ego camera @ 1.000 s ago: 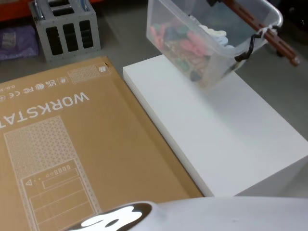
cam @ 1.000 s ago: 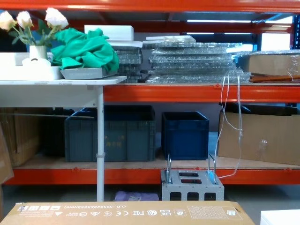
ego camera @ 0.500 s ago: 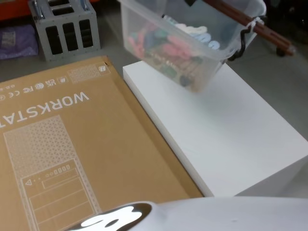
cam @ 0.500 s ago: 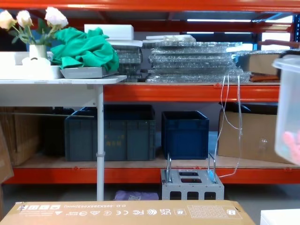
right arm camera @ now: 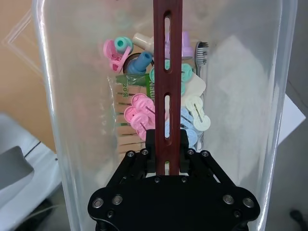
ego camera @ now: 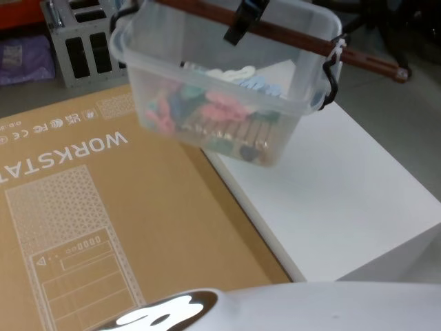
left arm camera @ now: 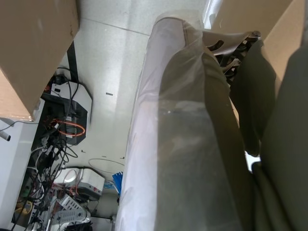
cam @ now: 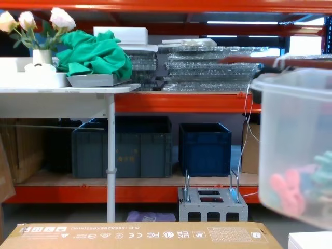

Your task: Use one hand to grasp the basket and place it at the designated location.

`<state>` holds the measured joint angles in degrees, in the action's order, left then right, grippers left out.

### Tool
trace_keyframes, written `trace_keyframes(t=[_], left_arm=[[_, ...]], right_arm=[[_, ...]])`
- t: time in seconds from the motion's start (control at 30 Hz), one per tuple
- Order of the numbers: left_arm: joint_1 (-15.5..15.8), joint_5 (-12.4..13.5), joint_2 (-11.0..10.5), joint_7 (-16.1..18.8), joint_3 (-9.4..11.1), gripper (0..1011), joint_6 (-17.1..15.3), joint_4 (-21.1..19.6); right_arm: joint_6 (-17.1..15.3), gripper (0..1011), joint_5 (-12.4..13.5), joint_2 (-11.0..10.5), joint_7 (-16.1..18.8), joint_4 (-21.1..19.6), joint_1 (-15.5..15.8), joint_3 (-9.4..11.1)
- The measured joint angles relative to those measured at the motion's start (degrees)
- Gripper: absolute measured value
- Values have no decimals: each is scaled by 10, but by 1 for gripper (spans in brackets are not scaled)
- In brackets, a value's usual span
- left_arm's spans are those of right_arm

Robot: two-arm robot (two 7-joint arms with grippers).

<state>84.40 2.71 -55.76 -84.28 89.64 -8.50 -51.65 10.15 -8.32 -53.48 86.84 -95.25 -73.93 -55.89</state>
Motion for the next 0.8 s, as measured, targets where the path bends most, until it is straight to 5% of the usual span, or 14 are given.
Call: trace_keyframes(t=[0.8], left_arm=[[0, 0, 0, 0, 0, 0, 0, 0]], right_arm=[[126, 237, 22, 76, 11, -65, -21, -65]])
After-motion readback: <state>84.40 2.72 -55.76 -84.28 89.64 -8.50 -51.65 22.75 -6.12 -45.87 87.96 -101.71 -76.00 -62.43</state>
